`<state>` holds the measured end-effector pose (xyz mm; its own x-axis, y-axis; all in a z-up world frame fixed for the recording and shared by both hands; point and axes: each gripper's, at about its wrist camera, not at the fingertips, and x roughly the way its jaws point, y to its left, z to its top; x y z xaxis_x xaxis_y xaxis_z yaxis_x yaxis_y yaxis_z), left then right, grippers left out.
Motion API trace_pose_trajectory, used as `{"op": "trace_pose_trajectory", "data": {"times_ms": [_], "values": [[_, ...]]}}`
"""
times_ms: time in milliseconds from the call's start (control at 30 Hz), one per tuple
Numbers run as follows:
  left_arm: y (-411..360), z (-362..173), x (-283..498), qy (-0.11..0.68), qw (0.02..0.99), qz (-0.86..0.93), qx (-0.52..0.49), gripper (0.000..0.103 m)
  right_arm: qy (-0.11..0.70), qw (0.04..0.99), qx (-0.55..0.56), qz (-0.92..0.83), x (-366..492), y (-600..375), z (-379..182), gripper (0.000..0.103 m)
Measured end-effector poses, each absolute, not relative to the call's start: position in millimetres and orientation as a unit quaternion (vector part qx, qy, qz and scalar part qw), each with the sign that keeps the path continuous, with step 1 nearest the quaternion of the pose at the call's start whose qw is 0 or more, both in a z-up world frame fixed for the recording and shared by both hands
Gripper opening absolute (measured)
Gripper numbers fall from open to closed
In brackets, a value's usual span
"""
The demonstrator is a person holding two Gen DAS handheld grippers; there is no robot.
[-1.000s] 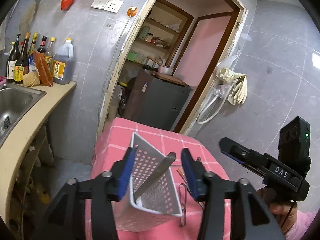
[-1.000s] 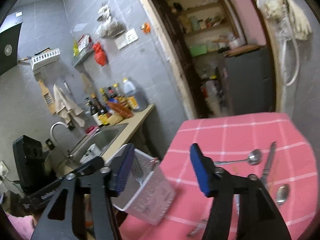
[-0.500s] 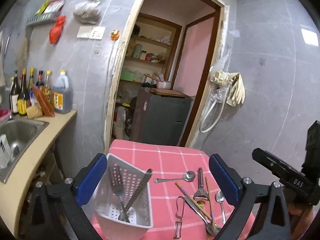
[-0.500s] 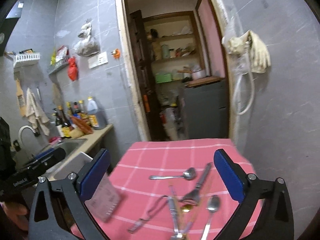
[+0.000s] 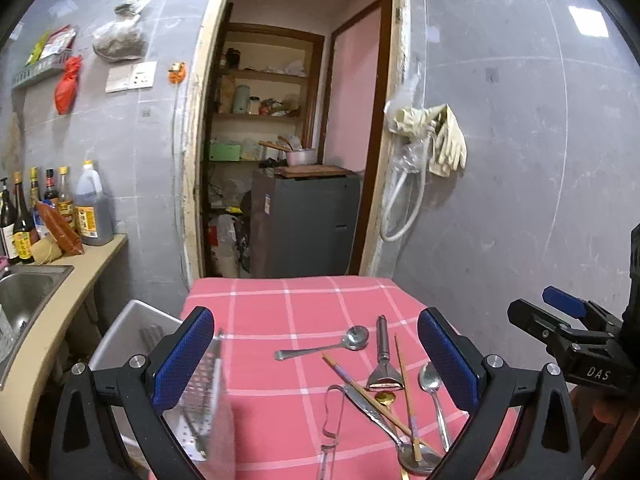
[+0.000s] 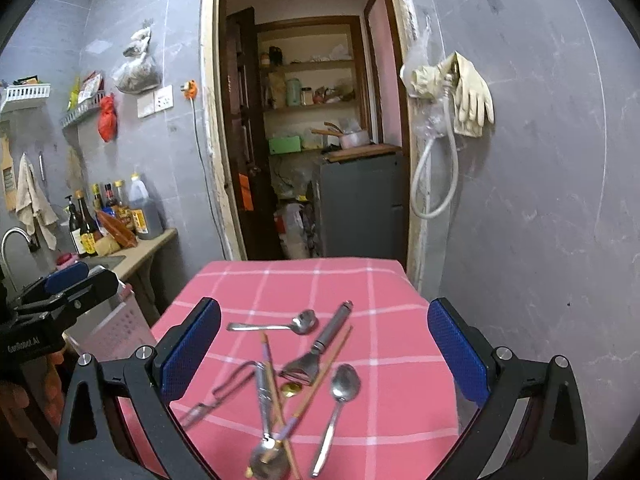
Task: Organize utensils
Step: 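Withdraw both tools from the caddy back over the utensils, then lower the left tool and grasp the metal tongs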
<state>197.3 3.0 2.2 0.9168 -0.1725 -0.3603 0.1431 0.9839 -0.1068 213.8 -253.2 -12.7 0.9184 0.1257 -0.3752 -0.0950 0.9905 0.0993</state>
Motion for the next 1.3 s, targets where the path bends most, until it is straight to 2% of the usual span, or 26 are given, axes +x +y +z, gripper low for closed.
{"op": "trace_pose_trajectory", "data": {"times_ms": [433, 800, 1033, 1167, 1300], "values": [[-35.2, -39.0, 235.6, 0.249, 0.964, -0.089, -0.024, 0.102, 0.26, 0.962, 0.044, 0.075, 253.9, -290.8, -72.7, 0.102], [-50.0, -102.7, 274.6, 0.37, 0.925, -0.087, -0.016, 0.102, 0.358, 0.921, 0.089, 0.126, 297.2, -301.1, -140.5, 0.101], [-47.8, -136.8, 293.7, 0.43, 0.899, -0.079, -0.009, 0.102, 0.391, 0.903, 0.093, 0.156, 315.6, -283.9, -175.3, 0.083], [-45.8, -147.4, 299.2, 0.444, 0.892, -0.085, -0.022, 0.1, 0.392, 0.899, 0.099, 0.165, 319.9, -281.0, -180.6, 0.081], [-41.3, -153.8, 304.6, 0.458, 0.883, -0.089, -0.042, 0.084, 0.39, 0.9, 0.103, 0.167, 325.1, -283.5, -179.3, 0.068]]}}
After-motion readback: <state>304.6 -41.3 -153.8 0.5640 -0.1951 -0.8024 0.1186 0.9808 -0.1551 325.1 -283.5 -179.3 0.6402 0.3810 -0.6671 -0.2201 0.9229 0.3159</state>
